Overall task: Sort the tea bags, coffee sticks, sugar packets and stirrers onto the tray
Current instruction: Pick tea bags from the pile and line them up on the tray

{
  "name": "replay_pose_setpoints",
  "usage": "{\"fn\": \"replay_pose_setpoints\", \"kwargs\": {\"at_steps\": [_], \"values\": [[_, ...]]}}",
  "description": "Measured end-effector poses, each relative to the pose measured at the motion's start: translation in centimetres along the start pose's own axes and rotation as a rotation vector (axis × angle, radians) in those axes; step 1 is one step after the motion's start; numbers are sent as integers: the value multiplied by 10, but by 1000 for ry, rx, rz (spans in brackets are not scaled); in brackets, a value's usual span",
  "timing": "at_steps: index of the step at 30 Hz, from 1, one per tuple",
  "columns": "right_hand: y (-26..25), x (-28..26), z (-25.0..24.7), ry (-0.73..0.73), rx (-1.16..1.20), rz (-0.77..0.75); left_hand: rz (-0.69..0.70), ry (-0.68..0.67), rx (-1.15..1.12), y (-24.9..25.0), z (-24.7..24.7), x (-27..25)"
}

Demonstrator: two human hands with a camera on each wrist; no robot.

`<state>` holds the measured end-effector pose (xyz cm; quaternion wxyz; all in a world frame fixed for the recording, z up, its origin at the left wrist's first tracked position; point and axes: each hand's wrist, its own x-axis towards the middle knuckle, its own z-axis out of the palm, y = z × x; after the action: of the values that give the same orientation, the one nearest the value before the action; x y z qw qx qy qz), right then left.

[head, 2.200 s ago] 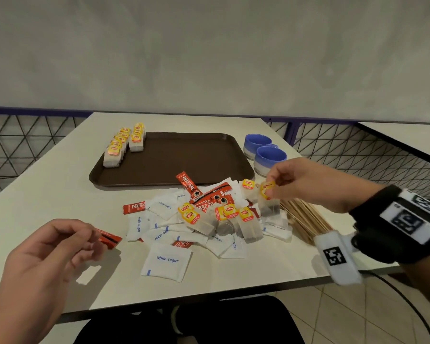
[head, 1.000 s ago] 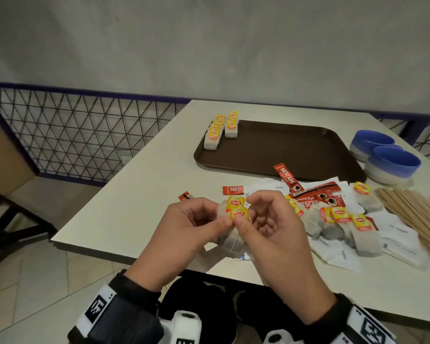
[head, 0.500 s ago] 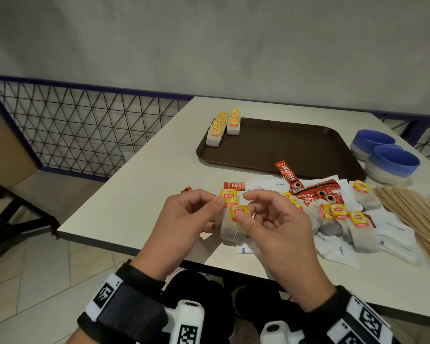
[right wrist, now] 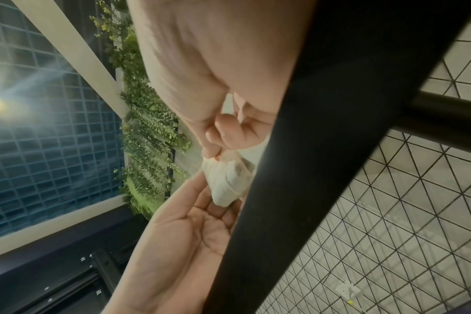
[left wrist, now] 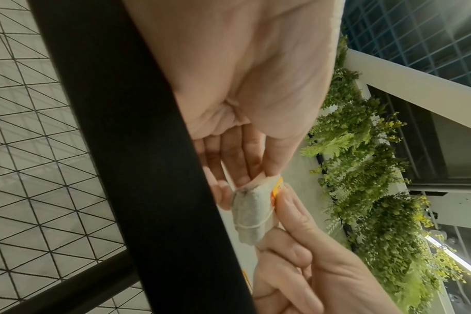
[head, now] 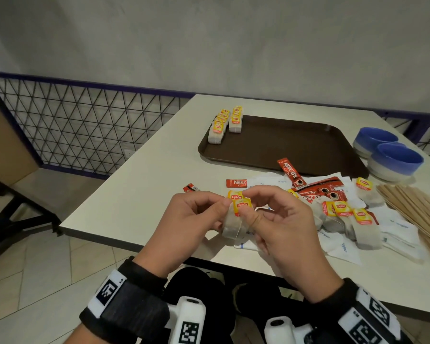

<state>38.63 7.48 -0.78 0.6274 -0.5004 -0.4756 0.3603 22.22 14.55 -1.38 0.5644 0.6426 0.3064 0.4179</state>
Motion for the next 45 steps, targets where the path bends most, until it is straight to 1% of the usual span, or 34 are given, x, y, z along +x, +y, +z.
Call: {"fn": "replay_pose_setpoints", "kwargs": {"at_steps": [4, 6, 10, 14, 16, 20, 23, 26, 30, 36, 43, 45], "values": [[-3, -2, 3, -30, -6, 7, 4, -51, -68, 0, -2, -1], [-5, -3, 4, -22, -15, 14, 11, -68, -51, 0, -4, -1], [-8, 1, 3, -10, 23, 27, 23, -52, -10, -1, -4, -1], [-9, 4, 1, -29, 13, 46, 22, -31, -26, 1, -3, -3], [-10, 5, -1, -34, -40, 25, 17, -22, -26, 2, -2, -3], [-13, 8, -4, -51, -216, -65, 3, -30, -15, 5, -1, -3], [-16, 8, -4, -65, -244, -76, 10, -50, 11, 6, -2, -4], [-17, 8, -3, -54, -199, -30, 15, -48, 9, 6, -2, -4], [-23, 7, -4, -25, -181, 34, 15, -3, -16, 6, -1, -4], [-21, 10, -11, -147, -199, 72, 26, -24, -13, 5, -2, -3], [-19, 12, -11, -120, -187, 112, 35, -18, -9, 6, -2, -5], [-22, 12, -11, -135, -210, 108, 35, -28, 1, 6, -2, -6]]}}
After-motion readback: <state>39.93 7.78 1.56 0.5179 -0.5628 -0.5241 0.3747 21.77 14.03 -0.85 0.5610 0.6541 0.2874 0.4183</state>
